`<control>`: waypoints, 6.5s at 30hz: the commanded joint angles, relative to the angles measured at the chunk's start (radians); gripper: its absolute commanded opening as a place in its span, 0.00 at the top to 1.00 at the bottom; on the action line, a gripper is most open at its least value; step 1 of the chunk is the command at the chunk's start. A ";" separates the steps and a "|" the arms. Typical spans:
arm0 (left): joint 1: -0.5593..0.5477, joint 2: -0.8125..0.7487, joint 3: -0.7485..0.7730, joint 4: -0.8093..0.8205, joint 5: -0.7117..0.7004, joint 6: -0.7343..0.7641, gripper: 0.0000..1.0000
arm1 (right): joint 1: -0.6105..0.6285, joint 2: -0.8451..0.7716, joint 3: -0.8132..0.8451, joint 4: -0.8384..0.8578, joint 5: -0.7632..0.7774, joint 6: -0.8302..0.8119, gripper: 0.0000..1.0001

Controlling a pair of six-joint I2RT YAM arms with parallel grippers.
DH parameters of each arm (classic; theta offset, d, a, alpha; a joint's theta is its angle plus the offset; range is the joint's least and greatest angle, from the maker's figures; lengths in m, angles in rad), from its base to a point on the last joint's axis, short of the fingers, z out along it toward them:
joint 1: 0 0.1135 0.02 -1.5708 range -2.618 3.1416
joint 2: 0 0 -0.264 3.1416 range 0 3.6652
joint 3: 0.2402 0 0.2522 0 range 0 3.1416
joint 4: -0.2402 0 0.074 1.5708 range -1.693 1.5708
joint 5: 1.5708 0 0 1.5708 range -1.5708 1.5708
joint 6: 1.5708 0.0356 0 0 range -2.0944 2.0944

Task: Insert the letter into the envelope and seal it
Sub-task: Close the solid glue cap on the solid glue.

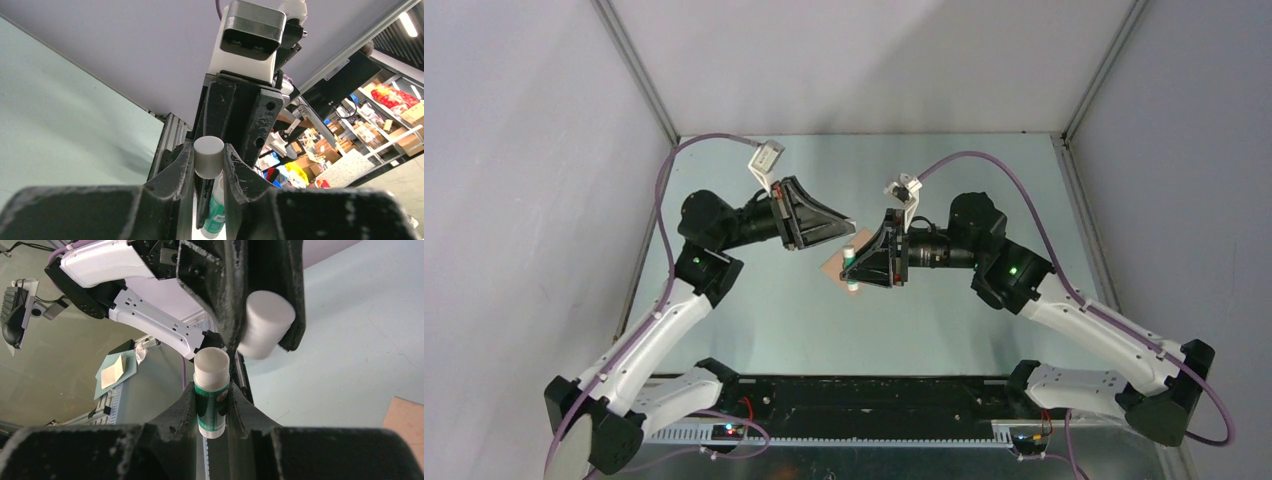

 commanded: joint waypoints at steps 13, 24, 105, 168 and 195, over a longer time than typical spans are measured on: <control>-0.015 -0.040 -0.039 0.086 -0.018 -0.045 1.00 | -0.017 0.022 0.014 0.102 0.028 0.028 1.00; -0.030 -0.052 -0.052 0.085 -0.007 -0.033 1.00 | -0.021 0.019 0.015 0.101 0.039 0.037 1.00; -0.070 -0.033 -0.031 -0.005 -0.011 0.067 1.00 | -0.067 -0.045 0.006 0.163 0.088 0.108 1.00; -0.073 -0.082 -0.027 0.016 0.046 0.036 1.00 | -0.049 -0.040 0.005 0.147 0.136 0.089 1.00; -0.190 -0.050 -0.071 0.022 -0.038 0.033 1.00 | -0.099 -0.068 0.007 0.240 0.165 0.137 1.00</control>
